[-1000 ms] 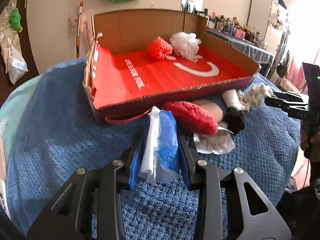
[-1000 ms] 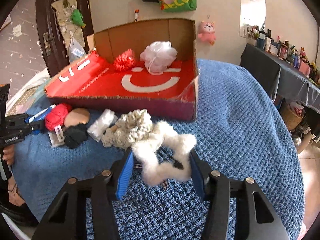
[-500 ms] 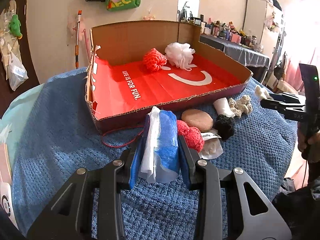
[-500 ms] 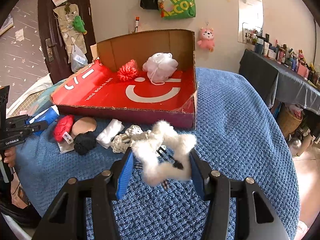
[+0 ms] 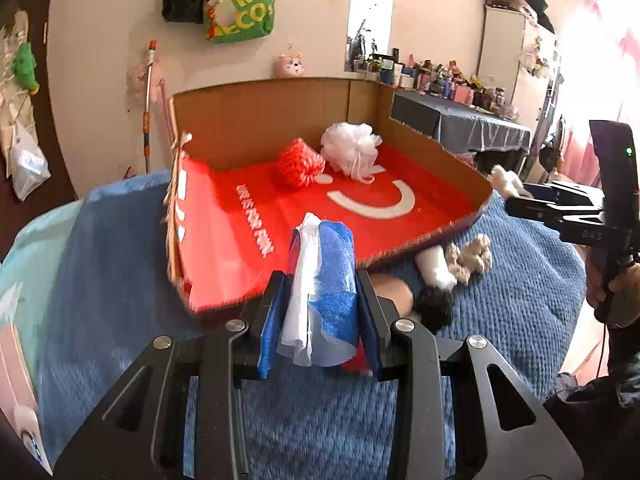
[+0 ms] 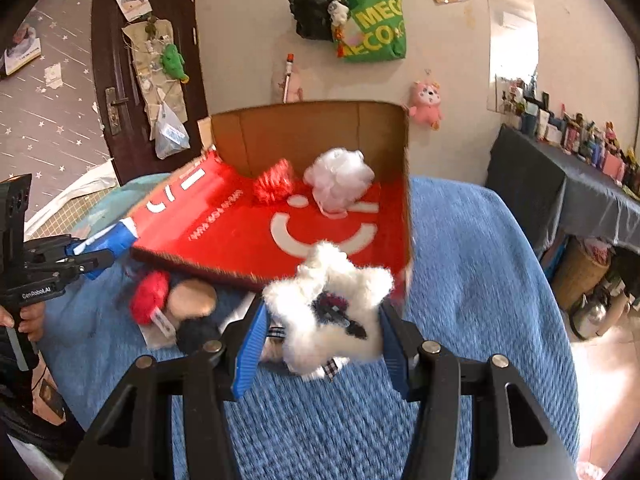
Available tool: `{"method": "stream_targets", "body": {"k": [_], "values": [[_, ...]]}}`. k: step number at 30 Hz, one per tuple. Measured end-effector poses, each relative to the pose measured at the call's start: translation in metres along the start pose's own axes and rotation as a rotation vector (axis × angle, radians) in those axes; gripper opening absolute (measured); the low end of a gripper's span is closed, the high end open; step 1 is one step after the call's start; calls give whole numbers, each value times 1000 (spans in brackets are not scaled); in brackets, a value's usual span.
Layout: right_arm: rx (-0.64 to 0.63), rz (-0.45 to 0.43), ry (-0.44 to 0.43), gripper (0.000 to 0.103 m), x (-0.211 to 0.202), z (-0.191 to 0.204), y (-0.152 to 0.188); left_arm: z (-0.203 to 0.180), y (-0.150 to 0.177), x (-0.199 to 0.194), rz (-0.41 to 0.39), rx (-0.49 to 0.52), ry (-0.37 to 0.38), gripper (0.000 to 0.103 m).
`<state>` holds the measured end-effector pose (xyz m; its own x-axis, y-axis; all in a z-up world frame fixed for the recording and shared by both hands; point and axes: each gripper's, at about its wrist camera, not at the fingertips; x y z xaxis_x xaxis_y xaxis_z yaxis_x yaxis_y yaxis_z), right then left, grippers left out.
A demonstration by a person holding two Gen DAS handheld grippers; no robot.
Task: Organize soft objects
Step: 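Lower both held items into the red box and open both tools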
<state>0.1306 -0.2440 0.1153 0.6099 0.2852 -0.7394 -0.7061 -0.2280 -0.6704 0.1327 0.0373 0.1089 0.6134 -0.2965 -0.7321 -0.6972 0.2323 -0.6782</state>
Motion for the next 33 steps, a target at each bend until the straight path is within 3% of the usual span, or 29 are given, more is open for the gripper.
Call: {"method": "stream_targets", "body": {"k": [6,14,27,33], "values": [[-66,19,7,56,19,11,-38,3,-32,22,25,22,8,32],[-146,159,50,56,68,19,-71,11,-58,62,115,46,3,32],[-214,381,88,56,134,18,-83,20,-68,104,237,73,-20,32],[-217,425,97,56,146,12,-79,23,-67,116,280,69,-20,32]]}}
Point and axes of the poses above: each gripper's, at about its wrist camera, not at the fingertips, and x roughly the way its jaws point, z to its left, y to its underside, and after that the axes turned 9 degrees about z, right-handed
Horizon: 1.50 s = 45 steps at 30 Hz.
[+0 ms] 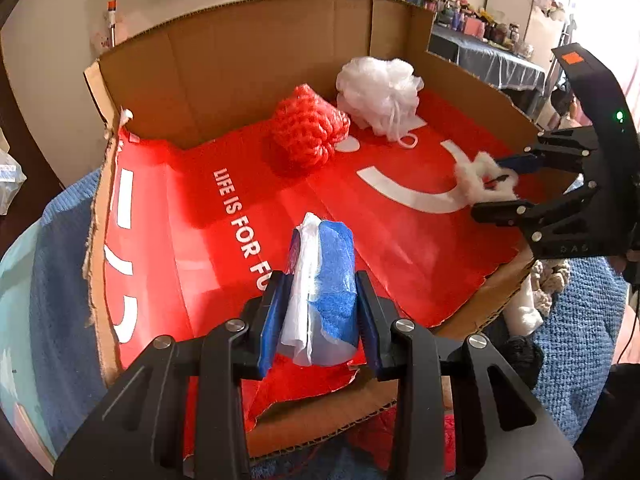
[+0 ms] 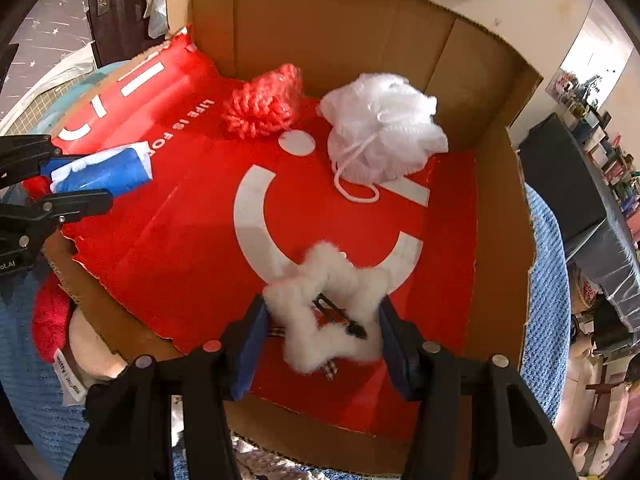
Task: Organize soft objects
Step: 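Lower both held items into the red box and open both tools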
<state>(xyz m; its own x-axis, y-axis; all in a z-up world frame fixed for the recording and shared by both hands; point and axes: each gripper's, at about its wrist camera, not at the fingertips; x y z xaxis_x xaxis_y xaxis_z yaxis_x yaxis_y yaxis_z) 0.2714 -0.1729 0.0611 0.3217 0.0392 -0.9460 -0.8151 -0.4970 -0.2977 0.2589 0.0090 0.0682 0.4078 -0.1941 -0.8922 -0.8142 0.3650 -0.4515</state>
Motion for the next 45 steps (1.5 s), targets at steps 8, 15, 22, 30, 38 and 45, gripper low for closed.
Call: {"method": "stream_targets", "body": {"k": [8,15,22,30,38,45], "values": [[0,24,-16,56,5,-7,-2,-1,1,12,43,6,-2,34],[-5,33,-22,56,10,-6,-12,-2,2,12,50,11,-7,34],[-8,38,-25,56,11,-8,-13,-3,-1,16,58,14,-6,39],[-6,39,-28,56,11,-9,-14,-2,-1,19,67,9,-5,44],[-7,42,-34,57,11,-8,-13,-1,0,17,54,2,-35,59],[-2,45,-41,59,11,-7,-12,-4,-1,13,40,5,-33,65]]}}
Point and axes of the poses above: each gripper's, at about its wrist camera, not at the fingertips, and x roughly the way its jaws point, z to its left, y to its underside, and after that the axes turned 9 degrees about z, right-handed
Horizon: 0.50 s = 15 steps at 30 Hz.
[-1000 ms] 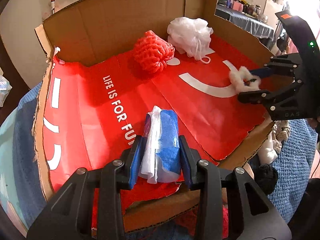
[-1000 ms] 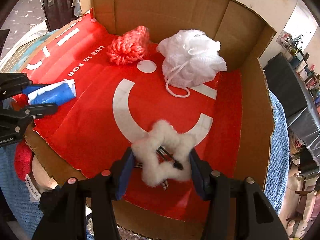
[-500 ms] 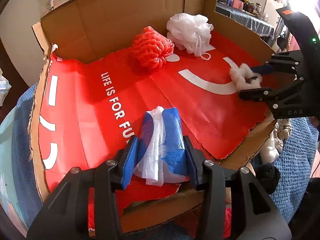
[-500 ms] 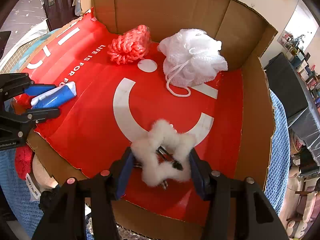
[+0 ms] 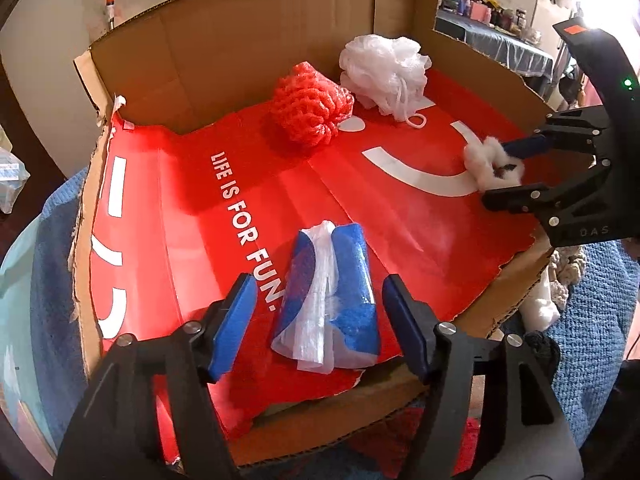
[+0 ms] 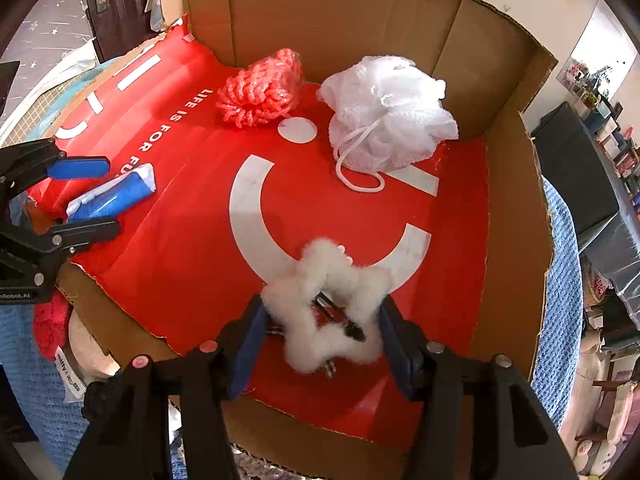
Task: Organize soft objects
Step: 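Lower both held items into the red box and open both tools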
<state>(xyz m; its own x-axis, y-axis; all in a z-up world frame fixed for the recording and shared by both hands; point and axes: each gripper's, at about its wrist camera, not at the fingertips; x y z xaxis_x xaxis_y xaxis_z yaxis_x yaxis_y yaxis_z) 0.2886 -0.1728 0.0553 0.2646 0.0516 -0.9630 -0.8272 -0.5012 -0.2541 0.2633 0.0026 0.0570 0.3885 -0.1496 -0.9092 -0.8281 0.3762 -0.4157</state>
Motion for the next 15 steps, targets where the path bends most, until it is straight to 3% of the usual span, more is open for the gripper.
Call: {"method": "stream_targets", "body": {"k": [15], "values": [[21,-62,-31,73,-27,6,9,-6,7,-30,-88,-43,19,76]]}}
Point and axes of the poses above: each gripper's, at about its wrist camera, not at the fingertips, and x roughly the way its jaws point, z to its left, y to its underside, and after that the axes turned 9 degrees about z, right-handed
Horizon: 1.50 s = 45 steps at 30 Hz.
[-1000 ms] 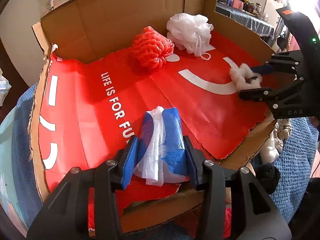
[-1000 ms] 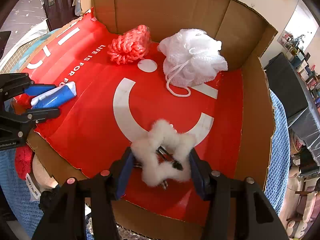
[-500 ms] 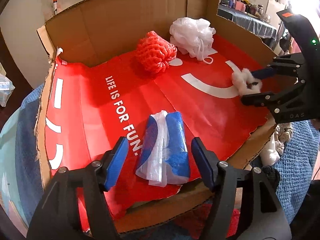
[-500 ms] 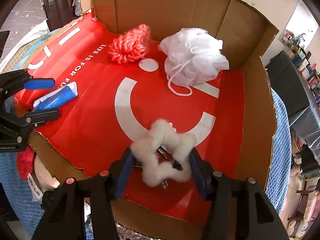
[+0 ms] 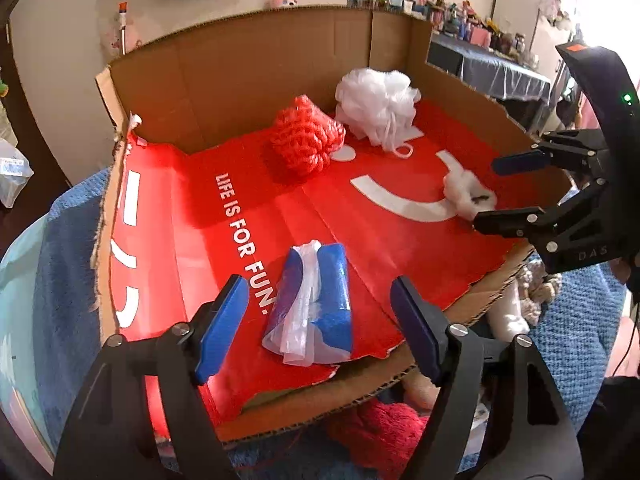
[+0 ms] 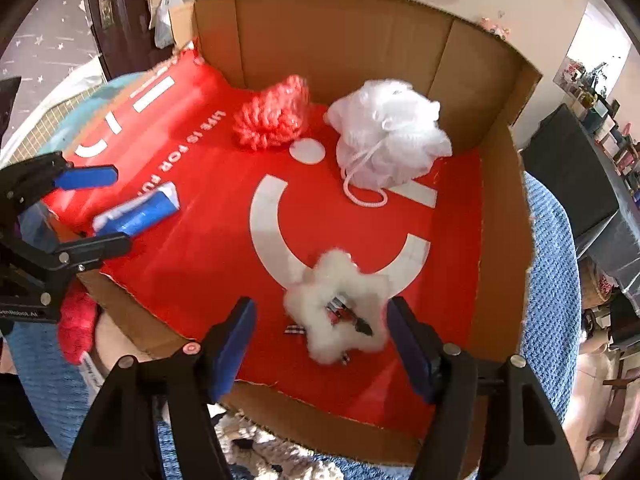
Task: Organize soft objects
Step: 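Lower both held items into the red box and open both tools, then withdraw both open tools from the box over the blanket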
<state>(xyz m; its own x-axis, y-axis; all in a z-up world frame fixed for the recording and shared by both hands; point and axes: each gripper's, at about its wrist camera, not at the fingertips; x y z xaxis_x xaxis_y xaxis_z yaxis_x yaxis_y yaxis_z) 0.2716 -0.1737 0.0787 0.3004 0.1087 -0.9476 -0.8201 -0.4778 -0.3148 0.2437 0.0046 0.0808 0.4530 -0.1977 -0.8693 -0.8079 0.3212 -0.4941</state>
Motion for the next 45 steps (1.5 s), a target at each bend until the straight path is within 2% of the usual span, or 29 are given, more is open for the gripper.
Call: {"method": "stream_targets", "body": {"k": [2,8,15,18,25,32,35,45], "values": [[11,-27,-1,80,-8,0,3,-2,1,-6,-20,-9,5,77],[43,-95,-16,82,-33,-3,15,-9,5,-28,-94,-41,-14,81],[81,-215,-37,94,-64,2,26,-26,15,-56,-197,-53,-61,85],[100,-269,-51,96,-78,4,36,-32,20,-67,-233,-64,-72,86],[141,-396,-58,103,-108,8,64,-45,38,-93,-325,-107,-95,94],[194,-490,17,103,-125,16,101,-65,65,-111,-403,-127,-122,97],[215,-524,16,103,-128,19,117,-73,76,-114,-436,-130,-143,99],[249,-595,95,103,-118,44,161,-86,109,-102,-447,-142,-168,99]]}}
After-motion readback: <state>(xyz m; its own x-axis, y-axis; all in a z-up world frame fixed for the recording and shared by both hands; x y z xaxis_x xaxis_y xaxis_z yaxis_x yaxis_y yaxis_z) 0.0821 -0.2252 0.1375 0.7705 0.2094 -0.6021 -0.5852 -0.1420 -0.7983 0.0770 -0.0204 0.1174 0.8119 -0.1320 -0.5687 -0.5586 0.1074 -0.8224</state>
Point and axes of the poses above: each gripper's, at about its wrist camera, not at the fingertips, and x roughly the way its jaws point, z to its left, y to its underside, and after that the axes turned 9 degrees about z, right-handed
